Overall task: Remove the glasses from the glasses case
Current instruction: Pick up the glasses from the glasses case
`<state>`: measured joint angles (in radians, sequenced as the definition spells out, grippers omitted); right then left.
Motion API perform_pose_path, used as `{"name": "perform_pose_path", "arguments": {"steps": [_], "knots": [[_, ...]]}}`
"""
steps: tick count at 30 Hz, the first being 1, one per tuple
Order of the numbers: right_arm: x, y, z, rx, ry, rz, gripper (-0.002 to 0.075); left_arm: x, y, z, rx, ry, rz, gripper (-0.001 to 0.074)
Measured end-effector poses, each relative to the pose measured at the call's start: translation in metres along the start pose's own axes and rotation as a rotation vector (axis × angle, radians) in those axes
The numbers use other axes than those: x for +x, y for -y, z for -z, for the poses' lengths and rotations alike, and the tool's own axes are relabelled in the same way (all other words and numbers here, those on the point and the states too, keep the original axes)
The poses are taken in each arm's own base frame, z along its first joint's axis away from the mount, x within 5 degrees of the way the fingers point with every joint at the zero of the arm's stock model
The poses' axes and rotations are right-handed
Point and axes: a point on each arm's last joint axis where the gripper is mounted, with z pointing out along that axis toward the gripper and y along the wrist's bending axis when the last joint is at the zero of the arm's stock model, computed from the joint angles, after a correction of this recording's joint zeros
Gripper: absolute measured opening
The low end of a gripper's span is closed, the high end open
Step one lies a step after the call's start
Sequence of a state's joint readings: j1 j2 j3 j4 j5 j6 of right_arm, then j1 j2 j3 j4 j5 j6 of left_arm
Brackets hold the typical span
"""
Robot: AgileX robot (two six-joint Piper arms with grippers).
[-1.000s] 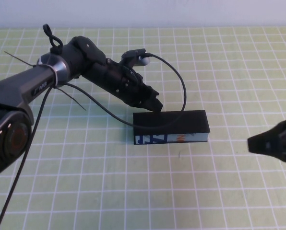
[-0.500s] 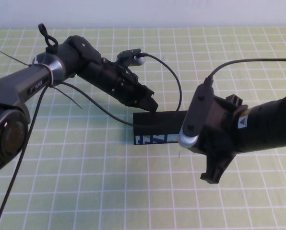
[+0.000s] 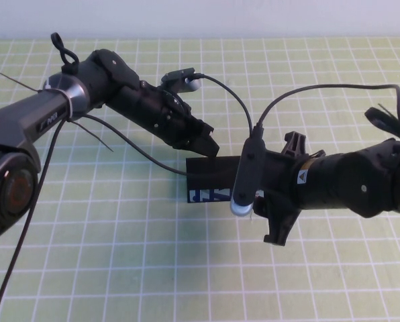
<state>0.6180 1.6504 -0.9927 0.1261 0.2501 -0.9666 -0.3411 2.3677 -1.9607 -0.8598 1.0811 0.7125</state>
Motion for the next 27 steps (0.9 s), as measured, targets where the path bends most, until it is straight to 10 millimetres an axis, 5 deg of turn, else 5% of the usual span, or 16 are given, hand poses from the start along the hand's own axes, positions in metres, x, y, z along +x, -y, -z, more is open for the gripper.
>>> {"name": "perform_pose_path", "arguments": {"steps": [27], "knots": [[0.01,0.0,-0.046,0.086,0.013,0.133,0.0288,0.001,0.001,0.0,0.006,-0.007,0.007,-0.0004]]}}
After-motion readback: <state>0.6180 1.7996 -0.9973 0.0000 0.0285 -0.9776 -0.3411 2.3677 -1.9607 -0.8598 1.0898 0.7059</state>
